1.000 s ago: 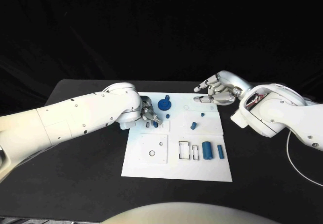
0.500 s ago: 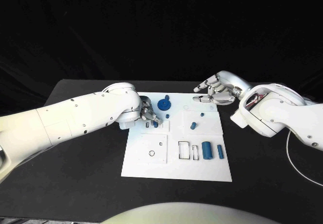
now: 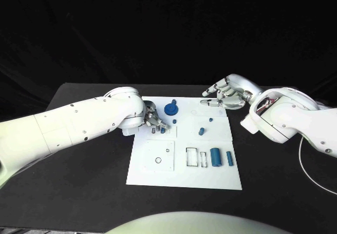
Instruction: Assemble the parts on the task board
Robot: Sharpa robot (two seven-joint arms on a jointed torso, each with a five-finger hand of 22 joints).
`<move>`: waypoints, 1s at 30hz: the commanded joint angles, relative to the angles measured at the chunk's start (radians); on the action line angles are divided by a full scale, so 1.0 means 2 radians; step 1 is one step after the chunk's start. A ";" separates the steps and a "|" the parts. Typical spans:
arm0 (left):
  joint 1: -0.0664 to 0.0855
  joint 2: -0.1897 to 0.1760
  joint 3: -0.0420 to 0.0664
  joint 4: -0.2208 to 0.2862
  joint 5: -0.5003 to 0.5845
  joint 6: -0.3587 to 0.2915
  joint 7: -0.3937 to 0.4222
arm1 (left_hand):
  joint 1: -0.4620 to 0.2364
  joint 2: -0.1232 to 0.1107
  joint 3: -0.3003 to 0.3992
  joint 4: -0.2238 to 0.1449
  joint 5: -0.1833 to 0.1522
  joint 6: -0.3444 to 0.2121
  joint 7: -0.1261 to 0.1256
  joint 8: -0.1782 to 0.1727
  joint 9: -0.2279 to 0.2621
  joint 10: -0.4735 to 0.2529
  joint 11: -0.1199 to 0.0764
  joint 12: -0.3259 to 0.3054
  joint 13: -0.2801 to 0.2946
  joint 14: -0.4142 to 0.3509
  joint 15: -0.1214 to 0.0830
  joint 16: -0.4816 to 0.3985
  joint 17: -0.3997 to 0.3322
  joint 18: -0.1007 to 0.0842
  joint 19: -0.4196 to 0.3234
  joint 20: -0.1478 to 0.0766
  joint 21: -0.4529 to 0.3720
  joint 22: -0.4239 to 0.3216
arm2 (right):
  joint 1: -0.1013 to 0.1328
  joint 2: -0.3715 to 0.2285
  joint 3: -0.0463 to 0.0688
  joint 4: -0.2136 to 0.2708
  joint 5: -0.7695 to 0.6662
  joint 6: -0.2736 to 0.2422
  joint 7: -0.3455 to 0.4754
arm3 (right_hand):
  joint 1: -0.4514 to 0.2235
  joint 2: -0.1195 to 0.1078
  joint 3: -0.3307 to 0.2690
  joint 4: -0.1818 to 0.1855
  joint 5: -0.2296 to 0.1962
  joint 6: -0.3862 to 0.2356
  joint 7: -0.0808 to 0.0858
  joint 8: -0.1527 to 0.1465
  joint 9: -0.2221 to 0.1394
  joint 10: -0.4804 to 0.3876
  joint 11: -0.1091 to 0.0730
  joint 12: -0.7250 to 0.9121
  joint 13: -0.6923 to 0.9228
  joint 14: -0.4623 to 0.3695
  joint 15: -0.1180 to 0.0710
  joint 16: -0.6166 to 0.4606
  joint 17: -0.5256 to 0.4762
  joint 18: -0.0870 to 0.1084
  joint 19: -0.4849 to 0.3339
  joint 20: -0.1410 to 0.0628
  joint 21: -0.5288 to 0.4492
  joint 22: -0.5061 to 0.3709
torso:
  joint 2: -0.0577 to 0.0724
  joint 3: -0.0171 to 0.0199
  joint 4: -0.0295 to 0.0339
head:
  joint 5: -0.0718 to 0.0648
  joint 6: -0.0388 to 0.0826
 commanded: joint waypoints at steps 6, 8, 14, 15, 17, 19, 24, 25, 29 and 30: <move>0.002 -0.010 0.004 0.009 -0.006 -0.005 -0.057 | -0.004 0.007 -0.034 0.016 -0.005 -0.001 -0.001 0.005 0.002 0.002 -0.003 0.000 -0.001 0.053 -0.004 0.002 0.132 -0.009 0.030 -0.006 0.000 0.089 | 0.000 0.001 0.000 -0.001 0.001 0.000 -0.001 | -0.006 0.003 -0.005 0.005 -0.002 0.003 -0.001 0.001 0.001 -0.004 0.001 -0.001 -0.001 0.026 0.000 -0.003 0.005 0.005 -0.004 0.000 -0.003 -0.001 | 0.000 0.0003 0.0001 | -0.001 0.003; 0.004 -0.012 0.006 0.013 -0.005 -0.008 -0.054 | -0.004 0.008 -0.037 0.017 -0.005 -0.001 -0.001 0.005 0.002 0.002 -0.003 0.000 -0.001 0.053 -0.004 0.002 0.132 -0.009 0.030 -0.006 0.000 0.088 | 0.000 0.002 0.000 -0.002 0.001 0.000 -0.001 | -0.006 0.003 -0.005 0.005 -0.002 0.003 -0.001 0.001 0.001 -0.004 0.001 -0.001 -0.001 0.026 0.000 -0.003 0.005 0.005 -0.004 0.000 -0.003 -0.001 | 0.000 0.0002 0.0001 | -0.001 0.003; 0.010 -0.020 0.016 0.023 0.013 -0.017 -0.043 | 0.005 0.014 -0.054 0.016 -0.005 -0.012 0.002 0.000 0.001 -0.006 0.000 -0.008 -0.010 0.053 -0.002 0.002 0.132 -0.008 0.027 -0.005 -0.005 0.082 | 0.000 0.002 0.000 -0.003 0.002 0.000 -0.001 | -0.006 0.003 -0.005 0.006 -0.002 0.003 -0.001 0.001 0.001 -0.004 0.001 -0.001 -0.001 0.026 0.000 -0.003 0.005 0.005 -0.004 -0.001 -0.003 -0.001 | 0.000 0.0003 0.0003 | -0.001 0.006; 0.012 -0.021 0.017 0.024 0.016 -0.017 -0.042 | 0.006 0.015 -0.057 0.016 -0.005 -0.014 0.003 -0.001 0.000 -0.007 0.000 -0.010 -0.011 0.053 -0.002 0.002 0.132 -0.007 0.026 -0.004 -0.005 0.081 | 0.000 0.002 0.000 -0.003 0.002 0.000 -0.001 | -0.006 0.003 -0.006 0.007 -0.001 0.003 -0.001 0.001 0.001 -0.005 0.001 -0.001 -0.001 0.026 0.000 -0.003 0.005 0.005 -0.004 -0.001 -0.003 -0.001 | 0.000 0.0004 0.0001 | -0.001 0.006; 0.020 -0.025 0.021 0.025 0.025 -0.004 -0.044 | 0.015 0.017 -0.069 0.016 -0.004 -0.025 0.008 -0.010 -0.004 -0.017 0.005 -0.021 -0.024 0.053 0.001 0.002 0.132 -0.005 0.020 -0.002 -0.013 0.070 | 0.000 0.003 -0.001 -0.004 0.002 0.000 -0.001 | -0.007 0.003 -0.006 0.007 -0.001 0.003 -0.001 0.001 0.001 -0.005 0.001 -0.001 -0.001 0.026 0.000 -0.003 0.005 0.005 -0.004 -0.001 -0.003 -0.001 | 0.000 0.0003 -0.0001 | 0.000 0.007; 0.029 -0.026 0.023 0.019 0.029 0.017 -0.048 | 0.027 0.019 -0.077 0.014 -0.004 -0.035 0.014 -0.022 -0.011 -0.026 0.010 -0.031 -0.035 0.053 0.005 0.002 0.132 -0.002 0.014 0.001 -0.021 0.059 | 0.000 0.004 -0.001 -0.005 0.002 0.001 -0.001 | -0.007 0.003 -0.006 0.007 -0.001 0.003 -0.001 0.001 0.001 -0.005 0.001 -0.001 -0.001 0.026 0.000 -0.003 0.005 0.005 -0.004 -0.001 -0.003 -0.001 | 0.000 0.0005 -0.0002 | 0.001 0.008; 0.048 -0.017 0.024 -0.019 0.033 0.043 -0.042 | 0.081 0.034 -0.082 0.003 0.006 -0.074 0.037 -0.072 -0.045 -0.057 0.029 -0.069 -0.077 0.053 0.022 0.002 0.132 0.003 0.002 0.015 -0.037 0.037 | 0.000 0.005 -0.001 -0.006 0.002 0.001 -0.002 | -0.006 0.004 -0.007 0.007 -0.001 0.003 -0.001 0.001 0.001 -0.005 0.001 -0.001 -0.001 0.026 0.000 -0.003 0.004 0.005 -0.004 -0.001 -0.003 -0.002 | 0.000 0.0008 0.0009 | 0.000 0.009; 0.051 -0.015 0.024 -0.027 0.033 0.045 -0.039 | 0.084 0.036 -0.082 0.004 0.007 -0.074 0.038 -0.075 -0.048 -0.058 0.031 -0.069 -0.078 0.053 0.023 0.002 0.132 0.003 0.002 0.017 -0.038 0.037 | 0.000 0.005 -0.001 -0.006 0.002 0.001 -0.002 | -0.006 0.004 -0.007 0.007 -0.001 0.003 -0.001 0.001 0.001 -0.005 0.001 -0.001 -0.001 0.026 0.000 -0.003 0.004 0.005 -0.004 -0.001 -0.003 -0.002 | 0.000 0.0006 0.0009 | 0.000 0.009; 0.057 -0.001 0.024 -0.062 0.028 0.052 -0.026 | 0.089 0.039 -0.087 0.008 0.007 -0.067 0.039 -0.081 -0.057 -0.058 0.032 -0.068 -0.078 0.053 0.025 0.002 0.132 0.003 0.004 0.020 -0.037 0.039 | 0.000 0.006 -0.001 -0.007 0.002 0.001 -0.002 | -0.006 0.005 -0.008 0.008 0.000 0.003 -0.001 0.001 0.001 -0.005 0.001 -0.001 -0.001 0.026 0.000 -0.003 0.004 0.005 -0.004 -0.001 -0.003 -0.002 | 0.001 -0.0002 0.0005 | 0.001 0.012; 0.058 0.004 0.024 -0.072 0.026 0.055 -0.023 | 0.089 0.039 -0.090 0.009 0.007 -0.064 0.039 -0.081 -0.059 -0.057 0.032 -0.066 -0.077 0.053 0.025 0.002 0.132 0.003 0.005 0.021 -0.036 0.040 | 0.000 0.007 -0.001 -0.007 0.002 0.002 -0.002 | -0.006 0.005 -0.008 0.008 0.000 0.003 -0.001 0.001 0.001 -0.005 0.001 -0.001 -0.001 0.026 0.000 -0.003 0.004 0.005 -0.004 -0.001 -0.003 -0.002 | 0.002 -0.0005 0.0002 | 0.001 0.012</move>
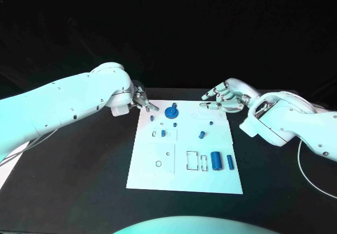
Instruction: Assemble the parts on the task board
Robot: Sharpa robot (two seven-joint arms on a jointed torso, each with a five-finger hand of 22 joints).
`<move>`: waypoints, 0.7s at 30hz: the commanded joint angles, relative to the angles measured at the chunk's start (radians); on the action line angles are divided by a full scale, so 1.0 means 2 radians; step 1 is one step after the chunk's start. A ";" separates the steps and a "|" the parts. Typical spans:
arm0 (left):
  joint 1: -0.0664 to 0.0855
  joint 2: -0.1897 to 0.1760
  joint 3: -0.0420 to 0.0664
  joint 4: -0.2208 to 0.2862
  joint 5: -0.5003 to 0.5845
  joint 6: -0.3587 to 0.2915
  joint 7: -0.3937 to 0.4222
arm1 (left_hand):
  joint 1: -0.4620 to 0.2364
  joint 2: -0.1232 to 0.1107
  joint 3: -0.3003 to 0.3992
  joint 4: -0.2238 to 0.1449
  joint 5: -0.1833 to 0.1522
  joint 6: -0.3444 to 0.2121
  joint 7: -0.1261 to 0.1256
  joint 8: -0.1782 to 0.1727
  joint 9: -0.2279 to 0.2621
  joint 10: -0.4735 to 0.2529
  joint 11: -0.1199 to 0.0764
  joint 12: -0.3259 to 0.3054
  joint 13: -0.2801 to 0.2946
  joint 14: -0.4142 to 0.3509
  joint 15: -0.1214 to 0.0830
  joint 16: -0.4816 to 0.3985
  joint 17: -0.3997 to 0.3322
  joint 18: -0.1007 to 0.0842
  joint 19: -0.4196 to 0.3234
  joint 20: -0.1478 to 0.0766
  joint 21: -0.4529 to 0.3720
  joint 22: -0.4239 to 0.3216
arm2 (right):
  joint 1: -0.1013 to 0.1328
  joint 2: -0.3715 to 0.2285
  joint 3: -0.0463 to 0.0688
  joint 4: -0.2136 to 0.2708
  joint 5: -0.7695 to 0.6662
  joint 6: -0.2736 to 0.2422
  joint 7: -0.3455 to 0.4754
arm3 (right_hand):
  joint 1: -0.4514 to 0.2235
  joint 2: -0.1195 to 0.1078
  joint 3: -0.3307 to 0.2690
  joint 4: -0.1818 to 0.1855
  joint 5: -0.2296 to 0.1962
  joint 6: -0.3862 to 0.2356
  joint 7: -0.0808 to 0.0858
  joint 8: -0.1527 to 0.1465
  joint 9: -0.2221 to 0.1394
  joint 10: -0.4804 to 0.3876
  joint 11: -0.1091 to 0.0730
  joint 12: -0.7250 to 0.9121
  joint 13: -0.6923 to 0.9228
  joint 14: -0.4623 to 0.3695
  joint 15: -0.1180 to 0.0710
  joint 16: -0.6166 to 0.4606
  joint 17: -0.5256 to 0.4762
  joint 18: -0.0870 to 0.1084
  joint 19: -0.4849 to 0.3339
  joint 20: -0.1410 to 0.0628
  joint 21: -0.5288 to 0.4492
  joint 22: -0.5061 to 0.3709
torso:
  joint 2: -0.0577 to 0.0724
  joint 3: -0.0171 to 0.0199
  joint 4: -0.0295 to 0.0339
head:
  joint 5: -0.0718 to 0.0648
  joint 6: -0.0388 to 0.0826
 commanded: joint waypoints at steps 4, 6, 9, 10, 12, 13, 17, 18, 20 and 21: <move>0.005 0.027 -0.001 -0.056 -0.005 0.046 -0.005 | 0.003 0.000 -0.016 0.007 0.001 0.016 -0.002 -0.003 -0.009 0.005 0.000 0.009 0.007 0.053 0.004 0.002 0.131 0.001 0.008 0.004 0.005 0.048 | 0.000 0.003 0.000 -0.002 -0.001 0.003 -0.001 | -0.002 0.001 -0.001 0.001 0.001 0.003 -0.001 0.001 0.001 -0.003 -0.001 0.000 0.000 0.026 0.000 -0.003 0.005 0.005 -0.005 -0.001 -0.003 -0.001 | 0.000 -0.0014 0.0002 | 0.001 0.001; 0.005 0.036 -0.002 -0.073 -0.008 0.053 0.000 | 0.002 0.001 -0.021 0.008 0.000 0.021 -0.004 -0.003 -0.011 0.008 -0.001 0.012 0.010 0.053 0.003 0.002 0.131 0.001 0.009 0.004 0.006 0.049 | 0.000 0.004 0.000 -0.003 -0.001 0.003 -0.001 | -0.001 0.002 -0.002 0.002 0.003 0.003 -0.001 0.001 0.001 -0.003 -0.001 0.000 0.000 0.026 0.000 -0.003 0.005 0.005 -0.004 -0.001 -0.003 -0.001 | 0.001 -0.0017 0.0004 | 0.002 0.001; 0.005 0.048 -0.006 -0.094 -0.010 0.066 0.005 | 0.001 0.006 -0.028 0.008 0.000 0.028 -0.006 -0.001 -0.013 0.012 -0.003 0.016 0.013 0.053 0.002 0.002 0.131 0.000 0.012 0.003 0.009 0.053 | 0.000 0.005 0.000 -0.003 -0.001 0.003 0.000 | 0.000 0.002 -0.002 0.002 0.003 0.003 -0.001 0.001 0.001 -0.003 -0.001 0.000 0.000 0.026 0.000 -0.003 0.005 0.005 -0.004 -0.001 -0.003 -0.001 | 0.001 -0.0014 0.0001 | 0.003 0.001; 0.005 0.052 -0.007 -0.099 -0.011 0.069 0.006 | 0.000 0.007 -0.030 0.008 0.000 0.030 -0.007 0.000 -0.013 0.012 -0.004 0.017 0.014 0.053 0.001 0.002 0.131 0.000 0.012 0.002 0.009 0.053 | 0.000 0.006 0.000 -0.003 -0.001 0.003 0.000 | 0.000 0.003 -0.003 0.002 0.004 0.003 -0.001 0.001 0.001 -0.003 -0.001 0.000 0.000 0.026 0.000 -0.003 0.005 0.005 -0.004 -0.001 -0.003 -0.001 | 0.002 -0.0016 -0.0002 | 0.004 0.001; 0.004 0.057 -0.009 -0.107 -0.011 0.074 0.008 | 0.000 0.009 -0.032 0.008 0.000 0.033 -0.008 0.001 -0.014 0.014 -0.005 0.018 0.015 0.053 0.000 0.002 0.131 0.000 0.013 0.002 0.009 0.054 | 0.000 0.006 0.000 -0.003 -0.001 0.003 0.000 | 0.000 0.003 -0.003 0.002 0.004 0.003 -0.001 0.001 0.001 -0.003 -0.001 0.000 0.000 0.026 0.000 -0.003 0.005 0.005 -0.004 -0.001 -0.003 -0.001 | 0.002 -0.0019 -0.0005 | 0.004 0.001; 0.004 0.059 -0.009 -0.111 -0.012 0.076 0.009 | 0.000 0.010 -0.034 0.008 0.000 0.035 -0.008 0.001 -0.014 0.014 -0.005 0.019 0.016 0.053 0.000 0.002 0.131 0.000 0.013 0.001 0.010 0.055 | -0.001 0.006 0.000 -0.003 -0.001 0.003 0.000 | 0.001 0.003 -0.003 0.002 0.005 0.003 -0.001 0.001 0.001 -0.003 -0.001 0.000 0.000 0.026 0.000 -0.003 0.005 0.005 -0.004 -0.001 -0.003 -0.001 | 0.002 -0.0019 -0.0005 | 0.004 0.001; 0.001 0.066 -0.012 -0.120 -0.012 0.080 0.014 | -0.001 0.014 -0.037 0.008 0.000 0.039 -0.010 0.003 -0.014 0.017 -0.006 0.022 0.018 0.053 -0.001 0.002 0.131 -0.001 0.014 0.000 0.011 0.057 | -0.001 0.007 0.000 -0.004 -0.001 0.003 0.000 | 0.001 0.003 -0.004 0.002 0.006 0.003 -0.001 0.001 0.001 -0.003 -0.001 0.000 0.000 0.026 0.000 -0.003 0.005 0.005 -0.004 -0.001 -0.003 -0.001 | 0.002 -0.0017 -0.0004 | 0.003 0.001; 0.001 0.068 -0.012 -0.122 -0.012 0.081 0.015 | 0.000 0.015 -0.037 0.008 0.000 0.040 -0.010 0.004 -0.014 0.017 -0.007 0.022 0.019 0.053 -0.001 0.002 0.131 -0.001 0.015 0.000 0.012 0.058 | -0.001 0.007 0.000 -0.004 -0.001 0.004 0.000 | 0.002 0.003 -0.004 0.002 0.006 0.003 -0.001 0.001 0.001 -0.003 -0.001 0.000 0.000 0.026 0.000 -0.003 0.005 0.005 -0.004 -0.001 -0.003 -0.001 | 0.003 -0.0018 -0.0004 | 0.003 0.001; 0.000 0.069 -0.013 -0.124 -0.012 0.083 0.017 | 0.000 0.016 -0.038 0.008 0.000 0.041 -0.011 0.004 -0.013 0.018 -0.007 0.023 0.019 0.053 -0.002 0.002 0.131 -0.001 0.015 0.000 0.012 0.058 | -0.001 0.007 0.000 -0.004 -0.001 0.004 0.000 | 0.002 0.003 -0.004 0.002 0.006 0.003 -0.001 0.001 0.001 -0.003 -0.001 0.000 0.000 0.026 0.000 -0.003 0.005 0.005 -0.004 -0.001 -0.003 -0.001 | 0.002 -0.0015 -0.0003 | 0.004 0.001; 0.000 0.071 -0.013 -0.125 -0.012 0.083 0.018 | 0.000 0.017 -0.039 0.008 0.000 0.042 -0.011 0.005 -0.013 0.018 -0.007 0.023 0.020 0.053 -0.002 0.002 0.131 -0.001 0.015 0.000 0.012 0.059 | -0.001 0.007 0.000 -0.004 -0.001 0.004 0.000 | 0.002 0.003 -0.004 0.002 0.006 0.003 -0.001 0.001 0.001 -0.003 -0.001 0.000 0.000 0.026 0.000 -0.003 0.005 0.005 -0.004 -0.001 -0.003 -0.001 | 0.002 -0.0014 -0.0003 | 0.004 0.000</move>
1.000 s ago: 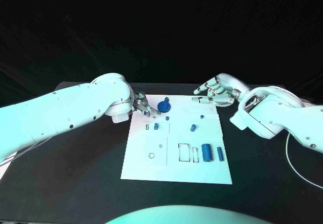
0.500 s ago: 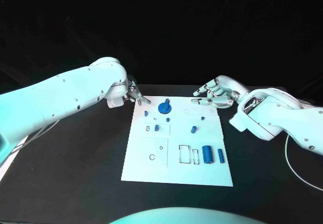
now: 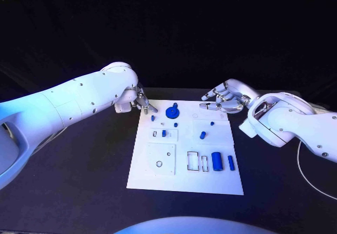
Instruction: Assemble the parts on the task board
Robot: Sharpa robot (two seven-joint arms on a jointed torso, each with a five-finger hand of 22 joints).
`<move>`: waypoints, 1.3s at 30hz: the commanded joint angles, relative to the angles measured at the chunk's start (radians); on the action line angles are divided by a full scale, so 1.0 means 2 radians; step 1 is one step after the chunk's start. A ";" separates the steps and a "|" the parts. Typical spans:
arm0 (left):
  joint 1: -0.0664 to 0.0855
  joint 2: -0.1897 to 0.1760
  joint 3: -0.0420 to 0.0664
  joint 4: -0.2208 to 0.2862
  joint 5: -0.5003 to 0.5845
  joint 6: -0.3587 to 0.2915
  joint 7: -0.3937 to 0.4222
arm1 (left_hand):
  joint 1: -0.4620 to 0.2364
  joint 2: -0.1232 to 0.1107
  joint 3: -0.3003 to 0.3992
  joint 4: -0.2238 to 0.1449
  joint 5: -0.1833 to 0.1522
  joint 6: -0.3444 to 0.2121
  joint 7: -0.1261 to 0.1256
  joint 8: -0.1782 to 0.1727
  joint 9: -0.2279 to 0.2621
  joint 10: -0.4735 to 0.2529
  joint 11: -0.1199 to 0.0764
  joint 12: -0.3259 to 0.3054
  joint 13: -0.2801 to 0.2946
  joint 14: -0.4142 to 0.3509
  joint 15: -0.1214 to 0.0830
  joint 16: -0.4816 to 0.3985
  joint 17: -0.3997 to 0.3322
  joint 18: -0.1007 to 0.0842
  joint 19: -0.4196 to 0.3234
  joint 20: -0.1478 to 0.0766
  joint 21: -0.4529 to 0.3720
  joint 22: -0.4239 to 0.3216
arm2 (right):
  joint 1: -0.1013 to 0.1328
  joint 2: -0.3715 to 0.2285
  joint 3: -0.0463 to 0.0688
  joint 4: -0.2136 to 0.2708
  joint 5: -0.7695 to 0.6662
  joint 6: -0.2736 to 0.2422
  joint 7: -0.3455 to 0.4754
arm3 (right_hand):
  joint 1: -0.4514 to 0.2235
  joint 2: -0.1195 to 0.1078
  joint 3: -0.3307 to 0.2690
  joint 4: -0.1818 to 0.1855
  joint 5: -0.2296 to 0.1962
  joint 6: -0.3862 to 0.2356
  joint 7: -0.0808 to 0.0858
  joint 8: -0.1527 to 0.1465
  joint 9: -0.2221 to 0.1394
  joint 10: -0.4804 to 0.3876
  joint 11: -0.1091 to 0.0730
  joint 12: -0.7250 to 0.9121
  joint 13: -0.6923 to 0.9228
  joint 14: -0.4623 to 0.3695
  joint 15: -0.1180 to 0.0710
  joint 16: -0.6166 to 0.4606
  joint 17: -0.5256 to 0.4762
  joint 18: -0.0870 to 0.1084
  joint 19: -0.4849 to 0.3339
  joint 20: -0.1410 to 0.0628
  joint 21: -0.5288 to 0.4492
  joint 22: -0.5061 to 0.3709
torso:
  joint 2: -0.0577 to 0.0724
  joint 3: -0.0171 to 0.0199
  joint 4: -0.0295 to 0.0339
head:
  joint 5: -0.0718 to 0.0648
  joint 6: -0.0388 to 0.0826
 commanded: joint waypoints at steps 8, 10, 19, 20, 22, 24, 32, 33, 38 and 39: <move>-0.003 0.009 -0.001 -0.006 -0.002 0.025 0.020 | 0.004 0.011 -0.007 -0.002 0.001 0.007 -0.003 0.005 0.001 0.006 -0.002 0.006 0.004 0.053 -0.003 0.002 0.132 -0.002 0.018 -0.004 0.005 0.062 | 0.000 0.001 0.000 -0.001 -0.001 0.004 0.000 | 0.003 0.004 -0.003 0.001 0.004 0.003 -0.001 0.001 0.001 -0.003 -0.001 0.000 -0.001 0.026 0.000 -0.003 0.005 0.005 -0.004 -0.001 -0.003 -0.001 | 0.000 0.0006 -0.0002 | 0.001 -0.001; -0.003 0.010 -0.001 -0.006 -0.001 0.025 0.021 | 0.005 0.012 -0.007 -0.002 0.001 0.008 -0.003 0.005 0.001 0.007 -0.003 0.007 0.004 0.053 -0.004 0.002 0.132 -0.002 0.018 -0.004 0.005 0.062 | 0.000 0.002 0.000 -0.002 -0.001 0.004 0.000 | 0.003 0.004 -0.003 0.001 0.005 0.003 -0.001 0.001 0.001 -0.003 -0.001 0.000 -0.001 0.026 0.000 -0.003 0.005 0.005 -0.004 -0.001 -0.003 0.000 | 0.000 0.0007 -0.0003 | 0.001 -0.001; -0.004 0.013 -0.001 -0.009 0.000 0.038 0.017 | 0.023 0.017 -0.012 -0.008 0.001 0.012 -0.006 0.009 0.004 0.008 -0.005 0.007 0.004 0.053 -0.006 0.002 0.132 -0.003 0.019 -0.007 0.006 0.063 | 0.000 0.003 0.000 -0.002 -0.001 0.005 0.000 | 0.003 0.004 -0.003 0.001 0.005 0.003 -0.001 0.001 0.001 -0.003 -0.001 0.000 -0.001 0.026 0.000 -0.003 0.005 0.005 -0.004 -0.001 -0.003 0.000 | 0.000 0.0004 -0.0003 | 0.001 -0.001; -0.004 0.014 -0.001 -0.010 0.000 0.039 0.015 | 0.024 0.018 -0.012 -0.009 0.002 0.012 -0.006 0.009 0.004 0.008 -0.005 0.007 0.004 0.053 -0.006 0.002 0.132 -0.002 0.019 -0.007 0.006 0.063 | 0.000 0.003 0.000 -0.002 -0.001 0.005 0.001 | 0.003 0.004 -0.003 0.001 0.005 0.003 -0.001 0.001 0.001 -0.003 -0.001 0.000 -0.001 0.026 0.000 -0.003 0.005 0.005 -0.004 -0.001 -0.003 0.000 | 0.000 0.0002 -0.0003 | 0.001 -0.001; -0.004 0.014 -0.001 -0.009 0.000 0.040 0.013 | 0.025 0.018 -0.012 -0.009 0.002 0.012 -0.006 0.010 0.005 0.008 -0.005 0.007 0.004 0.053 -0.006 0.002 0.132 -0.003 0.019 -0.007 0.006 0.064 | 0.000 0.003 0.000 -0.002 -0.001 0.005 0.001 | 0.003 0.004 -0.003 0.001 0.005 0.003 -0.001 0.001 0.001 -0.003 -0.001 0.000 -0.001 0.026 0.000 -0.003 0.005 0.005 -0.004 -0.001 -0.003 0.000 | 0.000 -0.0001 -0.0004 | 0.000 -0.001; -0.004 0.014 -0.001 -0.009 0.000 0.040 0.010 | 0.028 0.019 -0.012 -0.010 0.002 0.013 -0.006 0.011 0.005 0.008 -0.006 0.007 0.003 0.053 -0.007 0.002 0.132 -0.003 0.019 -0.007 0.006 0.063 | 0.000 0.003 0.000 -0.002 -0.001 0.005 0.001 | 0.003 0.004 -0.003 0.001 0.005 0.003 -0.001 0.001 0.001 -0.003 -0.001 0.000 -0.001 0.026 0.000 -0.003 0.005 0.005 -0.004 -0.001 -0.003 0.000 | 0.000 0.0001 -0.0005 | 0.000 -0.002; -0.004 0.016 -0.001 -0.013 0.000 0.044 0.007 | 0.041 0.028 -0.010 -0.016 0.002 0.014 -0.007 0.013 0.008 0.009 -0.007 0.006 0.003 0.053 -0.008 0.002 0.132 -0.003 0.019 -0.008 0.006 0.064 | 0.000 0.003 0.000 -0.002 -0.001 0.005 0.002 | 0.004 0.005 -0.004 0.001 0.006 0.003 -0.001 0.002 0.001 -0.004 -0.001 0.001 -0.001 0.026 0.000 -0.004 0.005 0.005 -0.004 -0.001 -0.004 -0.001 | 0.000 0.0002 -0.0002 | 0.000 -0.002; -0.004 0.016 -0.001 -0.013 0.000 0.044 0.007 | 0.042 0.029 -0.010 -0.016 0.002 0.014 -0.007 0.014 0.008 0.009 -0.007 0.006 0.003 0.053 -0.008 0.002 0.132 -0.002 0.019 -0.008 0.006 0.064 | 0.000 0.004 0.000 -0.002 -0.001 0.005 0.002 | 0.004 0.005 -0.004 0.001 0.006 0.003 -0.001 0.002 0.001 -0.004 -0.001 0.001 -0.001 0.026 0.000 -0.004 0.005 0.005 -0.004 -0.001 -0.004 -0.001 | 0.000 0.0003 -0.0001 | 0.000 -0.002; -0.005 0.019 -0.001 -0.015 0.000 0.045 0.008 | 0.045 0.031 -0.009 -0.018 0.002 0.014 -0.008 0.014 0.009 0.009 -0.007 0.006 0.003 0.053 -0.008 0.002 0.132 -0.003 0.019 -0.009 0.006 0.064 | -0.001 0.004 0.000 -0.002 -0.001 0.005 0.003 | 0.004 0.005 -0.004 0.001 0.006 0.003 -0.001 0.002 0.001 -0.004 -0.001 0.001 -0.001 0.026 0.000 -0.004 0.005 0.005 -0.004 -0.001 -0.004 -0.001 | 0.000 0.0004 -0.0004 | 0.000 -0.003; -0.005 0.019 -0.001 -0.016 0.000 0.045 0.008 | 0.045 0.031 -0.009 -0.018 0.002 0.014 -0.008 0.014 0.009 0.009 -0.007 0.006 0.003 0.053 -0.008 0.002 0.132 -0.003 0.019 -0.009 0.006 0.064 | -0.001 0.004 0.000 -0.002 -0.001 0.005 0.003 | 0.004 0.005 -0.004 0.001 0.006 0.003 -0.001 0.002 0.001 -0.004 -0.001 0.001 -0.001 0.026 0.000 -0.004 0.005 0.005 -0.004 -0.001 -0.004 -0.001 | 0.000 0.0004 -0.0005 | 0.000 -0.003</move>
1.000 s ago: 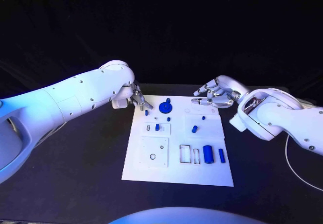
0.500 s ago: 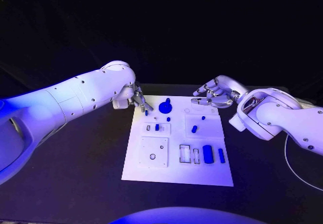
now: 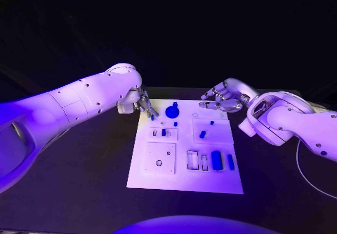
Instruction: Assemble the parts on the task board
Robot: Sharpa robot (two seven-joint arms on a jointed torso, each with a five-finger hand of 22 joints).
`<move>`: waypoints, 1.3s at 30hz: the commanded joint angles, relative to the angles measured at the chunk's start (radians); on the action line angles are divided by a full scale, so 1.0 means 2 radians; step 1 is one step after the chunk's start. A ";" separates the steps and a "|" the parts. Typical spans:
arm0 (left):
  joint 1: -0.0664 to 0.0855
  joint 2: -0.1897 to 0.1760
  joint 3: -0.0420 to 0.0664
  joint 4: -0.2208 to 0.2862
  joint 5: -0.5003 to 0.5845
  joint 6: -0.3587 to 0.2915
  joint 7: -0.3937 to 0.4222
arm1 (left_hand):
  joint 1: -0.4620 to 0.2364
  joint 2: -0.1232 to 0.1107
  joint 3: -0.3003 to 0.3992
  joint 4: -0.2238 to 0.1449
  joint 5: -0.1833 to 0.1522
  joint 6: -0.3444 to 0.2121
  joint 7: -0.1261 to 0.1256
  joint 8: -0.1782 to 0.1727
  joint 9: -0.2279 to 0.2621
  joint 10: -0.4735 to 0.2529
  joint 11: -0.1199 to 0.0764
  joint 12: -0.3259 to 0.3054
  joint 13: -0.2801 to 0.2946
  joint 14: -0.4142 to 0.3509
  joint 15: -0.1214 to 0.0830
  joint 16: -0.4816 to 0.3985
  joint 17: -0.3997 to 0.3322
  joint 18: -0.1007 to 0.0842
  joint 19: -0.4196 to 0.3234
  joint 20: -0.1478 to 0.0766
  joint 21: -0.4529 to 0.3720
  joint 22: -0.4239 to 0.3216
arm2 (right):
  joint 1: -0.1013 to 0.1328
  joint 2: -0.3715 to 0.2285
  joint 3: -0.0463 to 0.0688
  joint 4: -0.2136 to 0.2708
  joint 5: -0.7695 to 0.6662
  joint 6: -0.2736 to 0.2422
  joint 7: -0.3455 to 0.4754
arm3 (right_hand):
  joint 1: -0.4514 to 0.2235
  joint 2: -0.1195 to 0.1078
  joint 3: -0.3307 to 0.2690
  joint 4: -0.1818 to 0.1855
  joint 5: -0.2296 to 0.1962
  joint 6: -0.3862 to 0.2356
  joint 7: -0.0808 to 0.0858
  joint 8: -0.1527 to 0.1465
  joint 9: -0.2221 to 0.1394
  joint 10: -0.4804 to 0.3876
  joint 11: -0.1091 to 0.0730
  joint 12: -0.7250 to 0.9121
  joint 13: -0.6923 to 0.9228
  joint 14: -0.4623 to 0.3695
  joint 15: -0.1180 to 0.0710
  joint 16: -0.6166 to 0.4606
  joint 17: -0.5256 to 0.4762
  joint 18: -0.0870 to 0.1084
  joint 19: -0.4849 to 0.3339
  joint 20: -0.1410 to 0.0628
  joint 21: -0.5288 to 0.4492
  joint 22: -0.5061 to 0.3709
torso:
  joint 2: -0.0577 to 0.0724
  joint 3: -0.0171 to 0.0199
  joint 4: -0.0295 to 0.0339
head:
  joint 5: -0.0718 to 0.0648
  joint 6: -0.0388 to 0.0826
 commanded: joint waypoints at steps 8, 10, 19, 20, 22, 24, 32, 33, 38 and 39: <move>-0.002 0.007 0.000 -0.004 0.000 0.007 -0.008 | 0.018 0.009 0.005 -0.012 0.003 0.001 -0.001 0.002 0.002 0.002 -0.001 0.000 -0.002 0.053 -0.005 0.002 0.132 -0.002 0.017 -0.004 0.001 0.063 | 0.000 0.001 0.000 0.001 -0.002 0.005 0.003 | 0.002 0.003 -0.002 -0.001 0.002 0.003 -0.001 0.002 0.001 -0.004 -0.001 0.001 -0.001 0.026 0.000 -0.002 0.004 0.005 -0.004 -0.001 -0.002 0.000 | 0.000 0.0001 0.0002 | -0.001 -0.002; -0.002 0.007 0.000 -0.004 0.000 0.006 -0.009 | 0.022 0.011 0.006 -0.014 0.003 0.000 -0.001 0.002 0.003 0.001 -0.001 0.000 -0.002 0.053 -0.005 0.002 0.132 -0.002 0.016 -0.004 0.000 0.062 | 0.000 0.001 0.000 0.001 -0.002 0.005 0.003 | 0.002 0.003 -0.002 -0.001 0.002 0.003 -0.001 0.002 0.001 -0.004 -0.001 0.001 -0.001 0.026 0.000 -0.002 0.004 0.005 -0.004 -0.001 -0.002 0.000 | 0.000 0.0003 0.0002 | -0.001 -0.001; -0.003 0.009 -0.001 -0.004 0.000 0.000 -0.008 | 0.075 0.032 0.045 -0.050 0.005 -0.009 -0.005 -0.003 0.002 -0.002 -0.005 -0.005 -0.006 0.053 -0.008 0.002 0.132 -0.002 0.016 -0.007 -0.001 0.062 | 0.000 0.001 0.000 0.001 -0.002 0.005 0.002 | 0.002 0.003 -0.002 -0.001 0.002 0.003 -0.001 0.002 0.001 -0.004 -0.001 0.001 -0.001 0.026 0.000 -0.002 0.004 0.005 -0.004 -0.001 -0.002 0.000 | 0.000 0.0003 0.0001 | -0.001 -0.002; -0.003 0.008 -0.001 -0.004 0.000 -0.002 -0.008 | 0.086 0.036 0.056 -0.058 0.006 -0.011 -0.005 -0.004 0.001 -0.002 -0.005 -0.006 -0.006 0.053 -0.009 0.002 0.132 -0.002 0.016 -0.007 -0.001 0.062 | 0.000 0.001 0.000 0.001 -0.001 0.006 0.002 | 0.002 0.003 -0.002 -0.001 0.002 0.003 -0.001 0.002 0.001 -0.004 -0.001 0.001 -0.001 0.026 0.000 -0.002 0.004 0.005 -0.004 -0.001 -0.002 0.000 | 0.000 0.0002 0.0001 | -0.001 -0.002; -0.003 0.008 -0.001 -0.003 0.000 -0.007 -0.005 | 0.104 0.039 0.079 -0.073 0.007 -0.015 -0.004 -0.007 0.000 -0.004 -0.005 -0.008 -0.008 0.053 -0.009 0.002 0.132 -0.002 0.016 -0.008 -0.001 0.062 | 0.000 0.001 0.000 0.000 -0.001 0.006 0.002 | 0.002 0.003 -0.002 -0.001 0.002 0.003 -0.001 0.002 0.001 -0.004 -0.001 0.001 -0.001 0.026 0.000 -0.002 0.004 0.005 -0.004 -0.001 -0.002 0.000 | 0.000 0.0002 0.0001 | -0.001 -0.003; -0.003 0.007 -0.001 -0.002 0.000 -0.012 -0.002 | 0.107 0.035 0.112 -0.084 0.006 -0.018 0.001 -0.008 0.001 -0.004 -0.002 -0.011 -0.010 0.053 -0.007 0.002 0.132 -0.002 0.016 -0.008 -0.001 0.062 | 0.000 0.001 0.000 0.000 -0.001 0.006 0.002 | 0.002 0.003 -0.002 -0.001 0.002 0.003 -0.001 0.002 0.001 -0.004 -0.001 0.001 -0.001 0.026 0.000 -0.002 0.004 0.005 -0.004 -0.001 -0.002 0.000 | 0.000 0.0003 0.0003 | -0.001 -0.003; -0.003 -0.013 -0.001 0.028 0.017 -0.040 0.005 | 0.046 -0.015 0.256 -0.105 0.004 -0.019 0.002 0.004 0.013 0.000 -0.001 -0.014 -0.014 0.053 -0.003 0.002 0.132 -0.002 0.016 -0.004 -0.001 0.065 | 0.000 0.001 0.000 0.000 0.000 0.008 0.002 | 0.003 0.003 -0.003 -0.001 0.003 0.003 -0.001 0.002 0.001 -0.004 -0.001 0.000 -0.001 0.026 0.000 -0.003 0.004 0.005 -0.005 -0.001 -0.002 -0.001 | -0.001 0.0005 0.0006 | -0.001 -0.003; -0.003 -0.017 -0.001 0.035 0.018 -0.043 0.005 | 0.037 -0.022 0.274 -0.109 0.004 -0.020 0.002 0.007 0.015 0.001 -0.001 -0.014 -0.014 0.053 -0.003 0.002 0.132 -0.002 0.016 -0.004 -0.001 0.065 | 0.000 0.001 0.000 0.000 0.000 0.008 0.002 | 0.003 0.003 -0.003 -0.001 0.003 0.003 -0.001 0.002 0.001 -0.004 -0.001 0.000 -0.001 0.026 0.000 -0.003 0.004 0.005 -0.005 -0.001 -0.002 -0.001 | -0.001 0.0005 0.0006 | -0.001 -0.004; -0.003 -0.041 -0.002 0.073 0.031 -0.069 0.005 | 0.020 -0.030 0.304 -0.115 0.003 -0.020 0.001 0.014 0.021 0.003 0.000 -0.013 -0.014 0.053 -0.004 0.002 0.132 -0.002 0.017 -0.004 -0.001 0.066 | 0.000 0.000 0.000 0.000 0.001 0.008 0.002 | 0.003 0.003 -0.003 -0.001 0.003 0.003 -0.001 0.002 0.001 -0.004 -0.001 0.000 -0.001 0.026 0.000 -0.003 0.004 0.005 -0.005 -0.001 -0.002 -0.001 | -0.002 0.0009 0.0019 | -0.001 -0.002; -0.003 -0.046 -0.002 0.082 0.033 -0.076 0.005 | 0.017 -0.032 0.308 -0.116 0.003 -0.020 0.001 0.016 0.022 0.004 0.000 -0.012 -0.013 0.053 -0.004 0.002 0.132 -0.002 0.017 -0.004 -0.001 0.066 | 0.000 0.000 0.000 0.000 0.001 0.009 0.002 | 0.003 0.003 -0.003 -0.001 0.003 0.003 -0.001 0.002 0.001 -0.004 -0.001 0.000 -0.001 0.026 0.000 -0.003 0.004 0.005 -0.005 -0.001 -0.002 -0.001 | -0.002 0.0010 0.0022 | 0.000 -0.003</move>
